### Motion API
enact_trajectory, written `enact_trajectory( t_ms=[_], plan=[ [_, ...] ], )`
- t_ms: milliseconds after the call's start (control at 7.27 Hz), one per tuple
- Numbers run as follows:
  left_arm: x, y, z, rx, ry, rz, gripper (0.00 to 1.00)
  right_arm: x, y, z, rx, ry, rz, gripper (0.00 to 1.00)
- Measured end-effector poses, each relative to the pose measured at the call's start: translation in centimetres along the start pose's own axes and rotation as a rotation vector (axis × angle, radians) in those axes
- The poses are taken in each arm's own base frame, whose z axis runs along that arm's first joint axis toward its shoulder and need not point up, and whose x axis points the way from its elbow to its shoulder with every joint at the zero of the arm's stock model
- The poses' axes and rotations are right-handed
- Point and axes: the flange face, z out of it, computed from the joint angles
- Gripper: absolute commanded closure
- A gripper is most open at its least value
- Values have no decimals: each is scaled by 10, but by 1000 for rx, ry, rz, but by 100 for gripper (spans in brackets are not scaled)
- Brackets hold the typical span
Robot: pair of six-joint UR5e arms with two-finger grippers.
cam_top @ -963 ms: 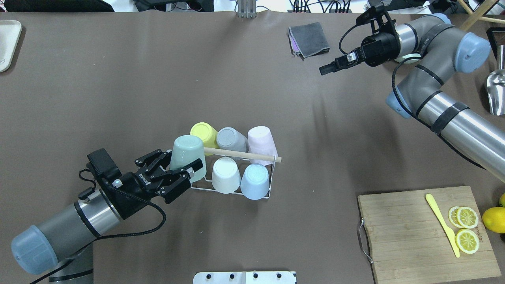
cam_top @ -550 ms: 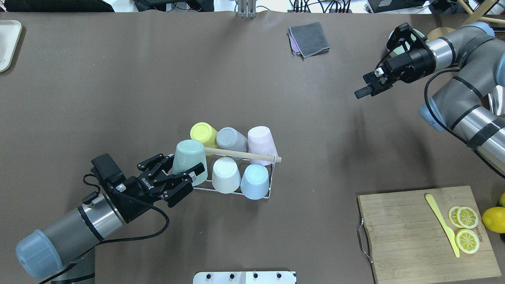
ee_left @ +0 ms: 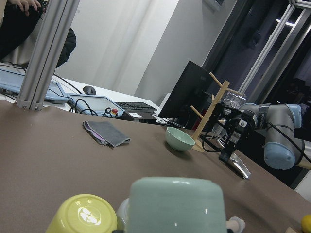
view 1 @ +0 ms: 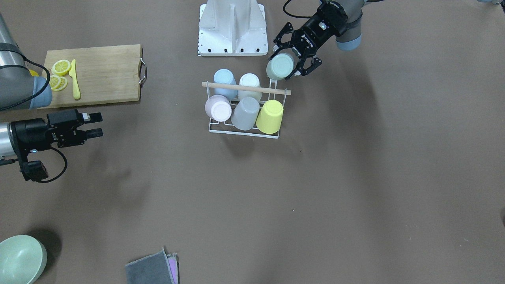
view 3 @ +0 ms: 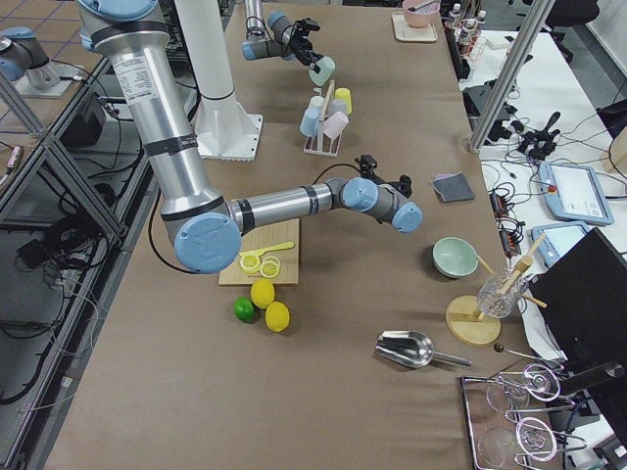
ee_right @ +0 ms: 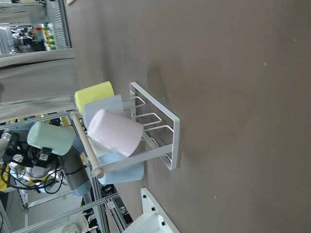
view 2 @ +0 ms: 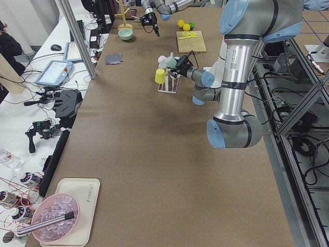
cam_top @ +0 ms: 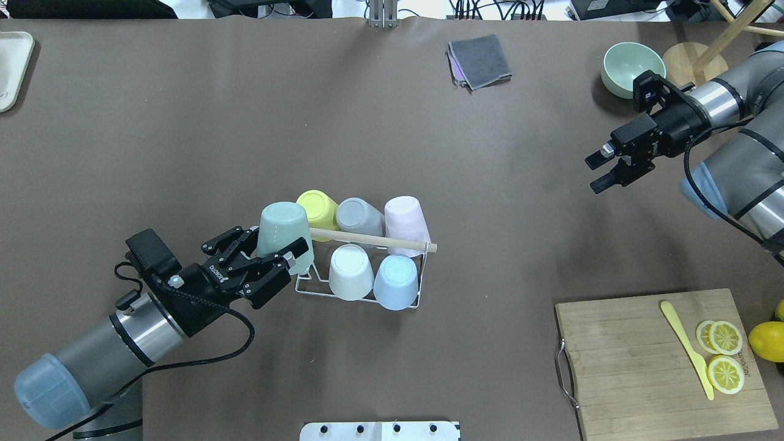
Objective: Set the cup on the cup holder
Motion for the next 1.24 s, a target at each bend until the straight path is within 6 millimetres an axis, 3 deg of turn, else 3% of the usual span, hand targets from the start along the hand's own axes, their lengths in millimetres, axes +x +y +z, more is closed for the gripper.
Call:
enact_trajectory(
  t_ms=[275,550,688,963,1101,1239],
  plan=[
    [-2,5,3,8,-23,5,100,7,37,-2,-48,115,94,6],
    [-4,8,4,7,-32,8,100,28,72,-8,-83,210,152,7],
    [-5,11,6,3,-36,12,100,41,85,-14,-99,259,174,0],
    [-4,15,11,-9,-46,21,100,66,104,-38,-140,425,197,0],
    [-4,15,12,-10,-49,23,85,73,109,-49,-159,507,204,0],
    [-4,15,12,-10,-50,24,45,77,113,-61,-177,593,204,0]
  ],
)
